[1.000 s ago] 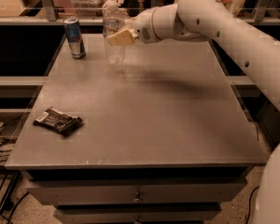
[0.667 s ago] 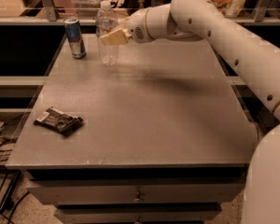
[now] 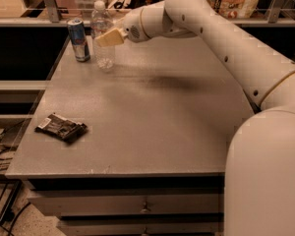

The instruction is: Move water bottle near redbull can

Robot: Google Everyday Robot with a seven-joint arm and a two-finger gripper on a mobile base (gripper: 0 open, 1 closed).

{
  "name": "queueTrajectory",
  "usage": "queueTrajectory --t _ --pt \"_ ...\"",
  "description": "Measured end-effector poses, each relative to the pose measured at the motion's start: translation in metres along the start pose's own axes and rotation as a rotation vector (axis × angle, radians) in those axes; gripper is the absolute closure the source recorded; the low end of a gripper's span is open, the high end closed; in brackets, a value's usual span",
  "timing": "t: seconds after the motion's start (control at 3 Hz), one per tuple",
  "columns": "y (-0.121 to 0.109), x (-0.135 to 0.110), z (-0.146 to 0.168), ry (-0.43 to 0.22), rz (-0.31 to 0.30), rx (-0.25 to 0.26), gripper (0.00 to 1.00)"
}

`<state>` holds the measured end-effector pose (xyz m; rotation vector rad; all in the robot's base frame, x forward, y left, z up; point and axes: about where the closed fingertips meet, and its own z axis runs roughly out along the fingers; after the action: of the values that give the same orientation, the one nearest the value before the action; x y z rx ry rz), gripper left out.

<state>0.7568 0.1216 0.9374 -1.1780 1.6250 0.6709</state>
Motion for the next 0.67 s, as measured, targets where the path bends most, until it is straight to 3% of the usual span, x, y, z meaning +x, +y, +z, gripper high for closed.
queueTrajectory --t 0.67 --pt "-0.006 0.001 0.036 0.036 0.006 -0.012 0.36"
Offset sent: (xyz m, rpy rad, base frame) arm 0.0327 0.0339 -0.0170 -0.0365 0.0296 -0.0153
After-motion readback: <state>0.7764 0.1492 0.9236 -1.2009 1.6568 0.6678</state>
